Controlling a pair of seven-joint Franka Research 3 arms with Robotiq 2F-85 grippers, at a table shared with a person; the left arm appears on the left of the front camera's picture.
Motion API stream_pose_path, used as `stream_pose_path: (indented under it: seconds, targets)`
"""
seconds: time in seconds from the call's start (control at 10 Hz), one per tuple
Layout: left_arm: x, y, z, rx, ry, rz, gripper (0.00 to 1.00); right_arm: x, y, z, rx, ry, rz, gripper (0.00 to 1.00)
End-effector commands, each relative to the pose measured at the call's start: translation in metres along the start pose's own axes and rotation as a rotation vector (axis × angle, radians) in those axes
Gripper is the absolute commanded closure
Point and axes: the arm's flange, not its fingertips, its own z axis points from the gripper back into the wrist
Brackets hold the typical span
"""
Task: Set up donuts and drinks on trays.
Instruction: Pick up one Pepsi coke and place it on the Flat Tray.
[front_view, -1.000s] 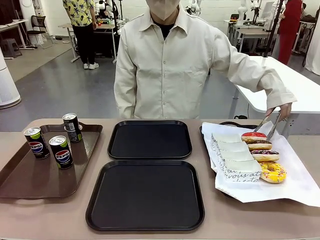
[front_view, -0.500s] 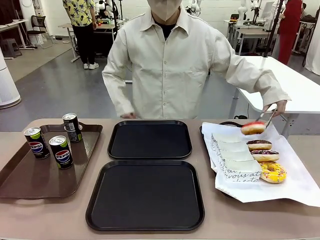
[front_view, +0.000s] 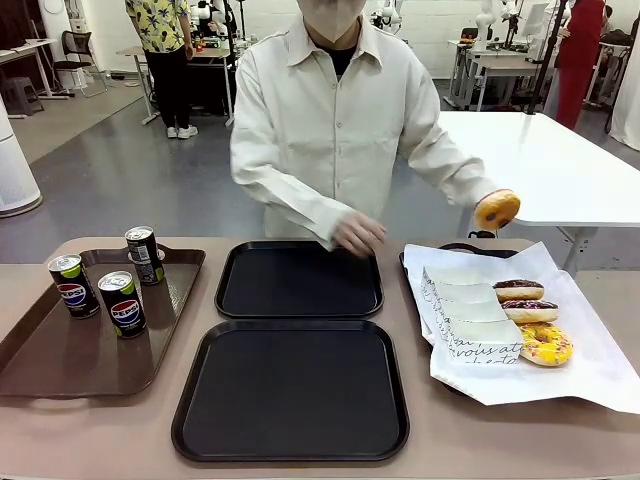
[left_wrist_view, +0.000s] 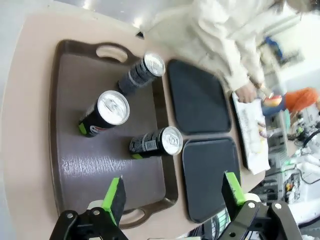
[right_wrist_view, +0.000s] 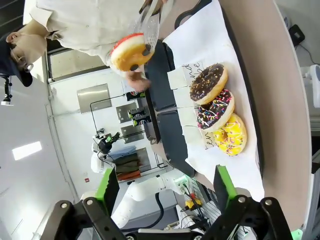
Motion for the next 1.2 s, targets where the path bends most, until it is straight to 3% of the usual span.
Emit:
stream_pose_path:
  seconds: [0.0,0.2,0.5,0.7,0.8,1.1]
  targets:
    - [0.017,-0.055,0.008,0.142,0.16,-0.095,0.0,0.001,0.001,-0.001,0.022,-0.004,0.009,0.0]
    - [0.037,-0.106,-0.01,0.355,0.358,-0.211,0.0,0.001,0.001,-0.001,0.022,-0.004,0.009,0.0]
    - [0.049,-0.155,-0.079,0.583,0.469,-0.302,0.0,0.001,0.001,-0.001,0.022,-0.004,0.009,0.0]
    - [0.046,-0.161,-0.129,0.666,0.484,-0.336,0.0,0.001,0.001,-0.001,0.022,-0.004,0.009,0.0]
    - [0.043,-0.159,-0.152,0.673,0.419,-0.322,0.0,0.001,0.001,-0.001,0.022,-0.004,0.009,0.0]
    - [0.033,-0.138,-0.2,0.679,0.379,-0.261,0.0,0.001,0.001,-0.001,0.022,-0.004,0.009,0.0]
